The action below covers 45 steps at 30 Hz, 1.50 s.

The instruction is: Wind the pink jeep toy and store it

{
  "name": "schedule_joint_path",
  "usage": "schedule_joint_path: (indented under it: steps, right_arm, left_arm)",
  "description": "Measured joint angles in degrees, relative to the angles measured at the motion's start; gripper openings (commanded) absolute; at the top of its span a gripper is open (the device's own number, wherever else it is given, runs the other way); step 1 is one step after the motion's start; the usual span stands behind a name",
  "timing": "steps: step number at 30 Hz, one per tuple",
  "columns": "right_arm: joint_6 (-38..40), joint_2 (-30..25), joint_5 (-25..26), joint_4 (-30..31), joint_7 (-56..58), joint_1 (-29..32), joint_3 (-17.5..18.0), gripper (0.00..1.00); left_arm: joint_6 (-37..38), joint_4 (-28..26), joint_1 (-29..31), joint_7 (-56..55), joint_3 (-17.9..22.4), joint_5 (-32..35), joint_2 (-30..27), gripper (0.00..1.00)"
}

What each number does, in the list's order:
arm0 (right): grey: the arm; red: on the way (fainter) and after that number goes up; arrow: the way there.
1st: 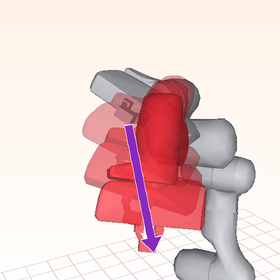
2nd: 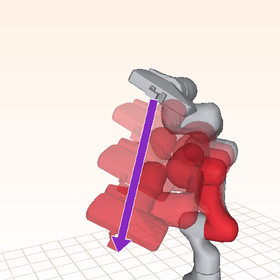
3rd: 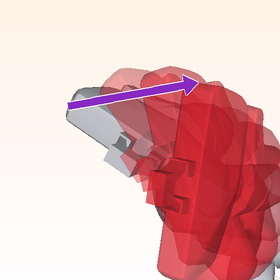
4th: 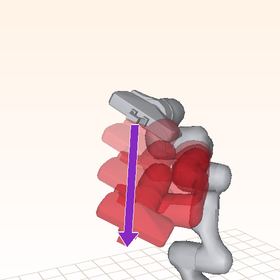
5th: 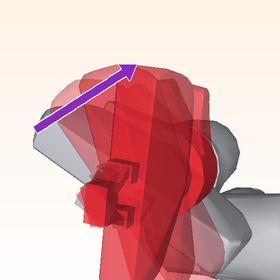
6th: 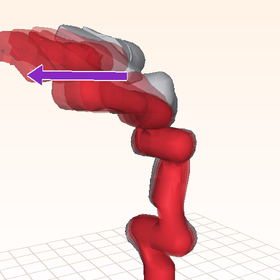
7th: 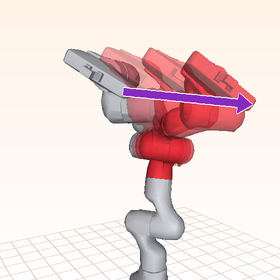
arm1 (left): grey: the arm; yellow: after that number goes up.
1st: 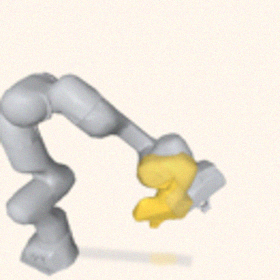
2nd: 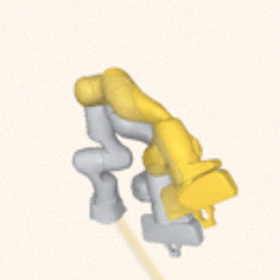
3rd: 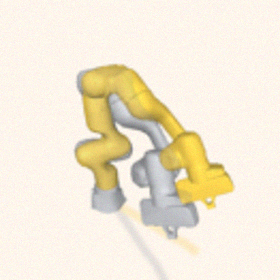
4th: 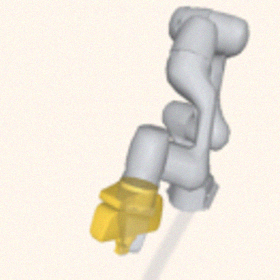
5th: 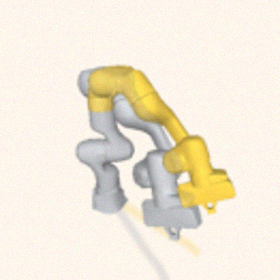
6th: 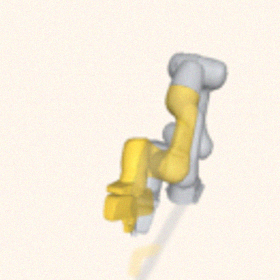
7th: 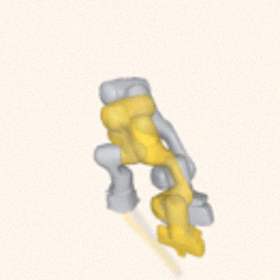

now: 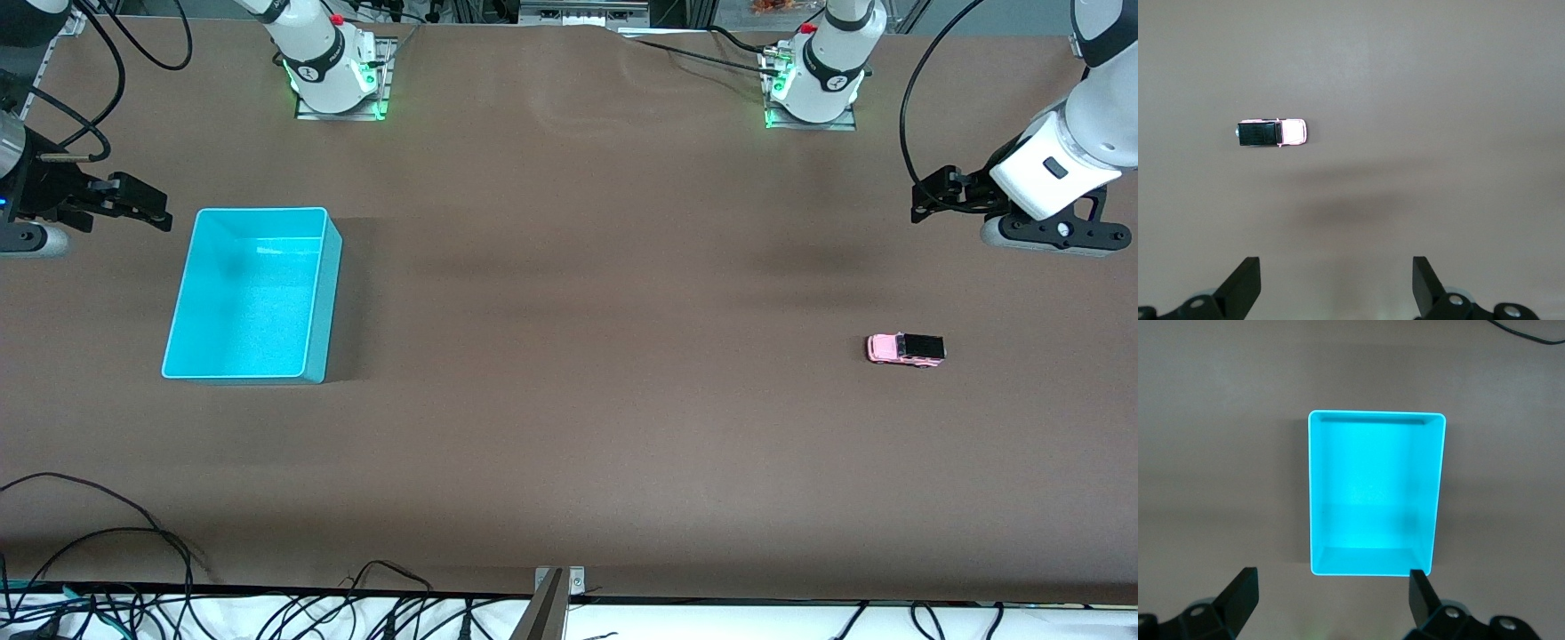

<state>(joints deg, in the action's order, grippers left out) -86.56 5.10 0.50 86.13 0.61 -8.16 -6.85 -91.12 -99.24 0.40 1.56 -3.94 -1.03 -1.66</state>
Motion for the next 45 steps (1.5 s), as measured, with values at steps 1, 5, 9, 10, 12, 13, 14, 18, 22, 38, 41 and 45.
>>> schedule_joint_path:
  steps: [1, 5, 9, 10, 12, 13, 14, 18, 22, 38, 41, 45]
  right_arm:
    - [0.0, 0.0, 0.0, 0.0, 0.0, 0.0, 0.0, 1.0]
    - [0.0, 0.0, 0.0, 0.0, 0.0, 0.0, 0.0, 1.0]
    - [0.0, 0.0, 0.0, 0.0, 0.0, 0.0, 0.0, 1.0]
    - [0.0, 0.0, 0.0, 0.0, 0.0, 0.0, 0.0, 1.0]
    - [0.0, 0.01, 0.0, 0.0, 0.0, 0.0, 0.0, 1.0]
    - [0.0, 0.01, 0.0, 0.0, 0.0, 0.0, 0.0, 1.0]
    - [0.0, 0.01, 0.0, 0.0, 0.0, 0.0, 0.0, 1.0]
    - [0.0, 0.01, 0.0, 0.0, 0.0, 0.0, 0.0, 1.0]
    - [0.0, 0.01, 0.0, 0.0, 0.0, 0.0, 0.0, 1.0]
    - [0.0, 0.02, 0.0, 0.0, 0.0, 0.01, 0.0, 1.0]
    - [0.0, 0.03, 0.0, 0.0, 0.0, 0.01, 0.0, 1.0]
    - [0.0, 0.03, 0.0, 0.0, 0.0, 0.01, 0.0, 1.0]
  left_arm:
    - [0.0, 0.0, 0.0, 0.0, 0.0, 0.0, 0.0, 1.0]
    - [0.0, 0.0, 0.07, 0.0, 0.0, 0.0, 0.0, 1.0]
    - [0.0, 0.0, 0.13, 0.0, 0.0, 0.0, 0.01, 1.0]
    - [0.0, 0.0, 0.13, 0.0, 0.0, 0.0, 0.01, 1.0]
    - [0.0, 0.0, 0.15, 0.0, 0.0, 0.0, 0.01, 1.0]
    - [0.0, 0.0, 0.15, 0.0, 0.0, 0.0, 0.01, 1.0]
    - [0.0, 0.0, 0.18, 0.0, 0.0, 0.0, 0.01, 1.0]
    - [0.0, 0.0, 0.41, 0.12, 0.0, 0.0, 0.03, 1.0]
    - [0.0, 0.0, 0.98, 1.69, 0.0, 0.0, 0.16, 1.0]
    - [-1.78, 0.0, 7.35, 31.13, 0.25, 5.57, 4.11, 1.0]
    - [-3.5, 0.0, 7.4, 37.25, 0.24, 7.34, 4.89, 1.0]
    - [-5.88, 0.0, 7.63, 43.38, 0.24, 7.93, 6.22, 1.0]
